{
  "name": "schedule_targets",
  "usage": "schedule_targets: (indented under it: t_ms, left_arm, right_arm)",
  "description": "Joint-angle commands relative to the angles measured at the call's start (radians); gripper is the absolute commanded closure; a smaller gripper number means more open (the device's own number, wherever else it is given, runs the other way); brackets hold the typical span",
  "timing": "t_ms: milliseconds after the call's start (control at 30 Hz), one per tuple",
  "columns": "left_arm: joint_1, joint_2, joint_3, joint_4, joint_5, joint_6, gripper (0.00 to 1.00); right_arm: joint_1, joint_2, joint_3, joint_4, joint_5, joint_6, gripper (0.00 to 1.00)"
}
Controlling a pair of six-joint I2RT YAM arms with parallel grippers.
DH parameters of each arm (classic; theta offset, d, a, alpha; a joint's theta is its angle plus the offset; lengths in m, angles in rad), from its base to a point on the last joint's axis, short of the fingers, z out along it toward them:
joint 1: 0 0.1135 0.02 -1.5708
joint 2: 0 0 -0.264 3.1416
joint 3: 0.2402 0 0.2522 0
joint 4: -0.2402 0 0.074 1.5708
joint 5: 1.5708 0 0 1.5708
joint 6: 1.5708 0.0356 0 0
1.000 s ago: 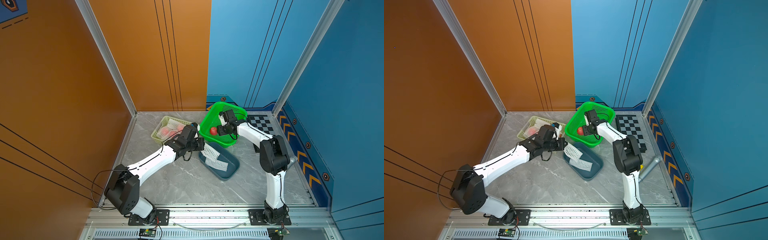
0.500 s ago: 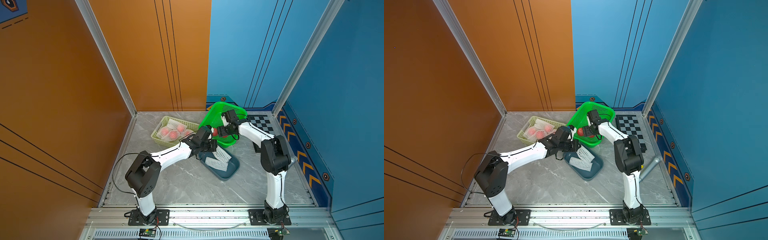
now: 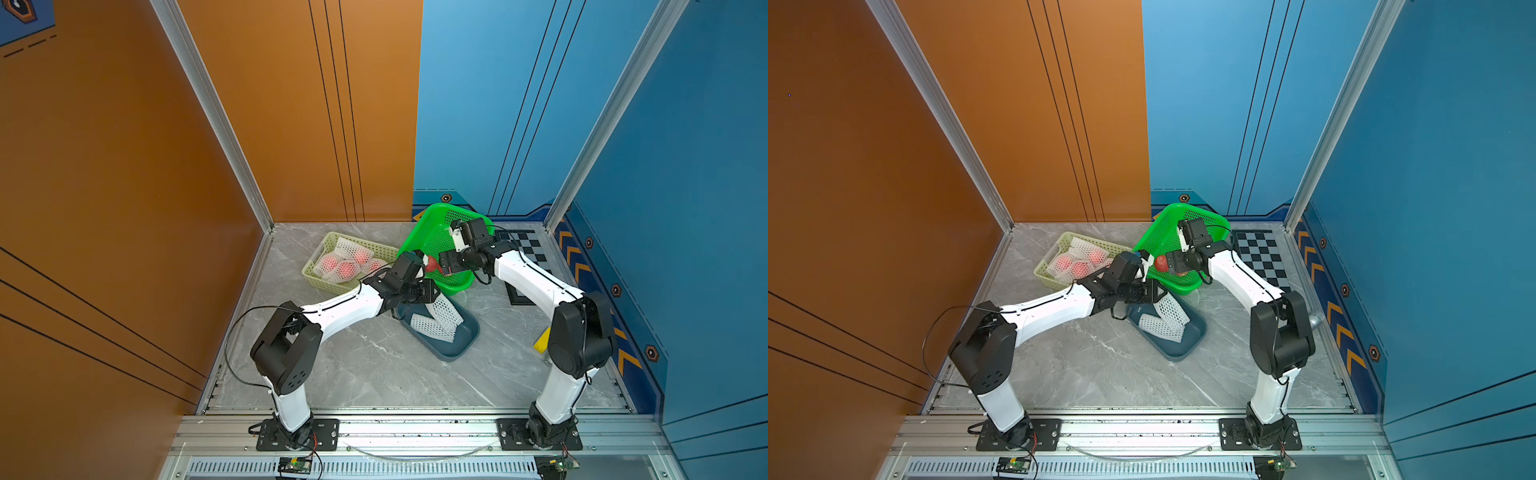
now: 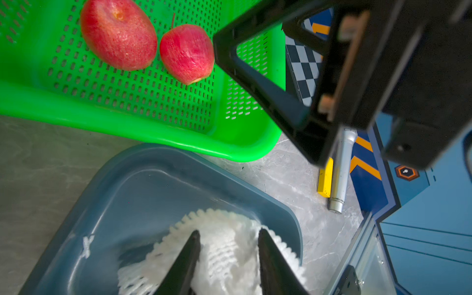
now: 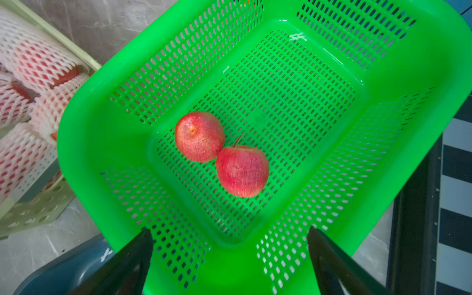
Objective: Remove foam nets from apples
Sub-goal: Place the foam net into the storage box.
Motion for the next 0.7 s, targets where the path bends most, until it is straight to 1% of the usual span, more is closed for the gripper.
schedule_targets:
  t_ms: [0,33,167,300,367,400,433,500,567,667]
  left_arm:
    - [0.014,-0.020,0.021,-0.041,0.040,0.027,0.53]
    - [0.019,-0.023,0.017,-0.043,0.043,0.028,0.53]
    - [0.034,-0.031,-0.003,-0.043,0.069,0.016,0.43]
    - [0.044,-0.055,-0.033,-0.045,0.074,0.014,0.41]
    - [0.048,-0.066,-0.049,-0.052,0.077,0.015,0.37]
    - [0.049,-0.070,-0.056,-0.053,0.078,0.013,0.33]
    - [0.051,-0.075,-0.064,-0.054,0.082,0.012,0.28]
    - [0.054,-0.081,-0.072,-0.054,0.093,0.011,0.25]
    - [0.056,-0.088,-0.077,-0.054,0.101,0.010,0.20]
    - [0.056,-0.107,-0.089,-0.055,0.103,0.007,0.16]
  right_arm:
    - [0.024,-0.105,-0.078,0.007,-0.007,0.016,0.04]
    - [0.037,-0.145,-0.117,0.020,-0.015,0.013,0.04]
    - [0.090,-0.311,-0.277,0.080,-0.006,0.025,0.04]
    - [0.144,-0.456,-0.416,0.104,-0.027,0.035,0.05]
    - [0.188,-0.527,-0.486,0.129,-0.049,0.021,0.04]
    - [0.207,-0.551,-0.514,0.140,-0.058,0.016,0.04]
    - [0.228,-0.571,-0.543,0.151,-0.059,0.015,0.03]
    - [0.256,-0.584,-0.580,0.170,-0.048,0.027,0.03]
    - [0.275,-0.575,-0.606,0.192,-0.033,0.039,0.04]
    - [0.287,-0.546,-0.619,0.219,-0.011,0.053,0.05]
